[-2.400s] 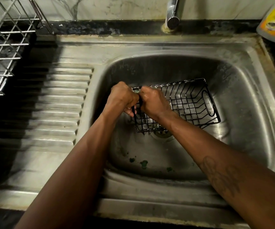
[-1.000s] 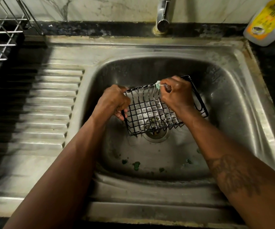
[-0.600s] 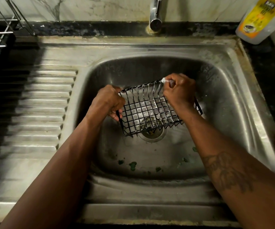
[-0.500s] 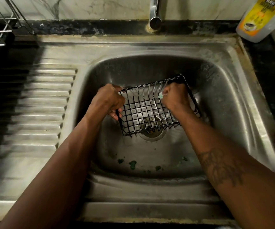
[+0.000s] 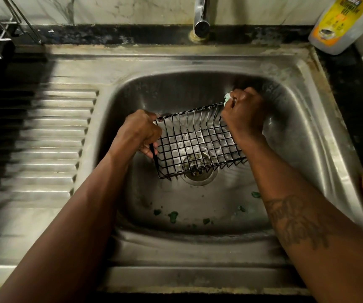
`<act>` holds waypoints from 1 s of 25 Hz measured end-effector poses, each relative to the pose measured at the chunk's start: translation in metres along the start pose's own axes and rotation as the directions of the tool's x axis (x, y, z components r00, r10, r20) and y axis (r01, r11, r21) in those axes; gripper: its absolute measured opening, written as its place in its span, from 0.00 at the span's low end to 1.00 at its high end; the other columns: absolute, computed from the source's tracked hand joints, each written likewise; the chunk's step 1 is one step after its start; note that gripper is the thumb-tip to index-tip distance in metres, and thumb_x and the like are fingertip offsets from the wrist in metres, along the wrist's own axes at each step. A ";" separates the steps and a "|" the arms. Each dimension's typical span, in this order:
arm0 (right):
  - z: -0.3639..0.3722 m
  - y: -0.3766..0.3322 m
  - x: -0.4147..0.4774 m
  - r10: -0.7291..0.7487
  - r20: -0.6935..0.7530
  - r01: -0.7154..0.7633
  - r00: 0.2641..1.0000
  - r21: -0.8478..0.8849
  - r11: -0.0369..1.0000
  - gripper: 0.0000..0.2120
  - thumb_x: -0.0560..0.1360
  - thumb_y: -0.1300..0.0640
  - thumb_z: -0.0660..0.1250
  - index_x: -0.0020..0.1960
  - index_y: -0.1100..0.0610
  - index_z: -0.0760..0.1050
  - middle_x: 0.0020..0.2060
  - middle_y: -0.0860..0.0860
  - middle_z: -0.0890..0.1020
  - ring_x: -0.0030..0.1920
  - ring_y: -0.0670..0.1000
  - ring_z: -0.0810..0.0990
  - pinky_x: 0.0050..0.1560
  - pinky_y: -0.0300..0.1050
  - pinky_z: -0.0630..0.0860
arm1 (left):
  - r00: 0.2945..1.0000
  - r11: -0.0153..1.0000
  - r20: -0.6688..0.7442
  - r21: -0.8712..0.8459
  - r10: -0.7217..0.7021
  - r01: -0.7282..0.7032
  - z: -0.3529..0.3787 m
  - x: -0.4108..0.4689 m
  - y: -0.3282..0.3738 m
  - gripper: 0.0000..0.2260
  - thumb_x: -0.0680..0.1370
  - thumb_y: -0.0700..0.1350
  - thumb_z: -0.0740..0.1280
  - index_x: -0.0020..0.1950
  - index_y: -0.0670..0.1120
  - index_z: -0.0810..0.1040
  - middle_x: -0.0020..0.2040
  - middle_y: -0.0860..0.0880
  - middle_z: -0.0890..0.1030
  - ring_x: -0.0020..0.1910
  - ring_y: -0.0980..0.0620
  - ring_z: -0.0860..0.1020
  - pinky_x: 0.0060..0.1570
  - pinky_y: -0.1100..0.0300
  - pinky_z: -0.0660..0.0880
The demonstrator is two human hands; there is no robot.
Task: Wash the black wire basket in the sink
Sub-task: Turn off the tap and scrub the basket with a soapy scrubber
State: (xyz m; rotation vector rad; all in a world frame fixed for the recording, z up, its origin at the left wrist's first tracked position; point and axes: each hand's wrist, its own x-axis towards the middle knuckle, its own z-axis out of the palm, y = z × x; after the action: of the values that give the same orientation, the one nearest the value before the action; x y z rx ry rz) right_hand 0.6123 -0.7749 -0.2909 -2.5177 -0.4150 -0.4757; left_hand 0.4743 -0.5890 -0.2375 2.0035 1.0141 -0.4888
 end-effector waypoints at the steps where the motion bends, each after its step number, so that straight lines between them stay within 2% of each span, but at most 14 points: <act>1: -0.004 -0.002 0.001 0.017 0.009 -0.017 1.000 -0.033 0.999 0.11 0.72 0.61 0.65 0.49 0.60 0.85 0.42 0.60 0.82 0.37 0.62 0.81 0.35 0.45 0.75 | 1.000 1.000 -0.002 -0.011 0.000 0.000 0.000 0.001 -0.001 0.26 0.80 0.31 0.54 0.76 0.49 0.66 0.39 0.37 0.82 0.40 0.37 0.84 0.42 0.40 0.83; 4: -0.009 -0.005 -0.001 0.074 0.060 -0.070 0.995 -0.062 0.996 0.09 0.72 0.60 0.66 0.49 0.60 0.83 0.44 0.61 0.83 0.42 0.62 0.82 0.38 0.45 0.74 | 1.000 0.999 -0.013 -0.032 -0.007 0.006 -0.001 0.005 -0.003 0.27 0.79 0.31 0.56 0.76 0.51 0.67 0.38 0.37 0.83 0.37 0.38 0.85 0.44 0.40 0.83; 6: -0.001 -0.010 -0.011 0.115 0.222 -0.094 0.968 -0.102 0.990 0.07 0.73 0.62 0.68 0.49 0.59 0.83 0.45 0.59 0.84 0.44 0.60 0.83 0.41 0.45 0.77 | 1.000 1.000 -0.021 -0.018 -0.008 0.007 -0.002 0.005 -0.002 0.27 0.79 0.31 0.56 0.76 0.51 0.67 0.39 0.37 0.83 0.39 0.38 0.85 0.46 0.40 0.83; 8: 0.008 -0.013 -0.019 0.132 0.329 -0.108 0.935 -0.090 0.990 0.03 0.72 0.65 0.70 0.44 0.59 0.80 0.43 0.58 0.84 0.43 0.57 0.84 0.39 0.44 0.78 | 1.000 1.000 -0.025 0.001 -0.015 0.015 -0.001 0.007 -0.002 0.28 0.79 0.31 0.56 0.77 0.51 0.66 0.38 0.37 0.84 0.39 0.38 0.86 0.46 0.40 0.83; 11: 0.017 -0.014 -0.020 0.143 0.357 -0.103 0.923 -0.130 0.986 0.05 0.73 0.68 0.71 0.46 0.60 0.80 0.43 0.58 0.83 0.43 0.56 0.83 0.38 0.43 0.79 | 0.999 0.999 -0.033 0.023 -0.027 0.028 -0.002 0.012 -0.003 0.29 0.78 0.30 0.57 0.77 0.51 0.66 0.34 0.38 0.84 0.37 0.38 0.86 0.44 0.39 0.83; 14: 0.019 -0.011 -0.020 0.142 0.381 -0.092 0.914 -0.147 0.985 0.05 0.75 0.70 0.70 0.48 0.62 0.80 0.44 0.58 0.83 0.43 0.55 0.82 0.40 0.44 0.81 | 0.999 1.000 -0.046 0.014 -0.022 0.022 -0.001 0.008 -0.002 0.24 0.79 0.32 0.57 0.72 0.50 0.70 0.36 0.37 0.84 0.39 0.37 0.86 0.45 0.40 0.83; 15: 0.019 -0.011 -0.020 0.138 0.392 -0.091 0.910 -0.134 0.987 0.05 0.75 0.70 0.69 0.46 0.62 0.80 0.42 0.57 0.83 0.43 0.54 0.83 0.40 0.45 0.82 | 0.998 1.000 -0.067 0.023 -0.018 0.020 -0.001 0.006 -0.003 0.22 0.78 0.32 0.58 0.69 0.49 0.73 0.37 0.37 0.84 0.38 0.38 0.86 0.42 0.43 0.84; 17: 0.015 -0.012 -0.019 0.120 0.388 -0.086 0.914 -0.104 0.991 0.06 0.74 0.69 0.70 0.44 0.60 0.81 0.40 0.56 0.83 0.42 0.55 0.84 0.41 0.45 0.83 | 0.988 0.995 -0.153 0.097 0.015 0.000 -0.001 0.006 -0.003 0.19 0.75 0.34 0.60 0.61 0.48 0.80 0.37 0.40 0.85 0.31 0.44 0.85 0.31 0.54 0.83; 18: 0.012 -0.012 -0.015 0.106 0.347 -0.077 0.932 -0.096 0.992 0.05 0.74 0.68 0.70 0.44 0.60 0.81 0.41 0.56 0.84 0.42 0.56 0.84 0.41 0.46 0.83 | 0.980 0.988 -0.193 0.150 0.051 -0.022 -0.002 0.007 -0.004 0.18 0.72 0.35 0.61 0.56 0.48 0.83 0.33 0.42 0.84 0.27 0.48 0.83 0.25 0.59 0.80; 20: 0.001 -0.013 -0.004 0.064 0.206 -0.047 0.976 -0.086 0.995 0.06 0.74 0.66 0.69 0.47 0.59 0.82 0.43 0.59 0.85 0.44 0.60 0.85 0.43 0.52 0.84 | 0.968 0.967 -0.224 0.249 0.114 -0.056 -0.004 0.008 -0.007 0.17 0.68 0.37 0.61 0.50 0.47 0.84 0.26 0.46 0.81 0.21 0.51 0.80 0.19 0.65 0.73; 22: -0.006 -0.012 0.002 0.057 0.156 -0.040 0.986 -0.110 0.993 0.07 0.75 0.65 0.68 0.50 0.59 0.83 0.44 0.60 0.85 0.45 0.61 0.85 0.44 0.55 0.84 | 0.960 0.942 -0.225 0.323 0.165 -0.086 -0.005 0.008 -0.009 0.17 0.67 0.40 0.61 0.49 0.49 0.84 0.29 0.48 0.82 0.23 0.51 0.80 0.24 0.63 0.78; 24: -0.003 -0.013 -0.002 0.099 0.215 -0.067 0.972 -0.149 0.987 0.07 0.74 0.65 0.69 0.51 0.59 0.83 0.44 0.60 0.85 0.45 0.61 0.85 0.44 0.54 0.84 | 0.945 0.912 -0.238 0.394 0.225 -0.118 -0.005 0.008 -0.010 0.20 0.65 0.44 0.60 0.52 0.52 0.84 0.40 0.49 0.83 0.30 0.50 0.81 0.36 0.58 0.83; 25: 0.001 -0.013 -0.008 0.127 0.263 -0.091 0.956 -0.144 0.985 0.07 0.74 0.66 0.70 0.50 0.60 0.82 0.44 0.59 0.84 0.45 0.60 0.85 0.43 0.52 0.84 | 0.941 0.901 -0.236 0.413 0.243 -0.129 -0.006 0.009 -0.011 0.19 0.65 0.44 0.61 0.52 0.51 0.84 0.41 0.49 0.82 0.32 0.51 0.80 0.38 0.57 0.83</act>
State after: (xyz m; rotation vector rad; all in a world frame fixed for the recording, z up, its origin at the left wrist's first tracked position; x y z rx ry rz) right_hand 0.6003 -0.7657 -0.2894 -2.7260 -0.3530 -0.1158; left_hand 0.4707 -0.5762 -0.2456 2.5635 0.9270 -0.3213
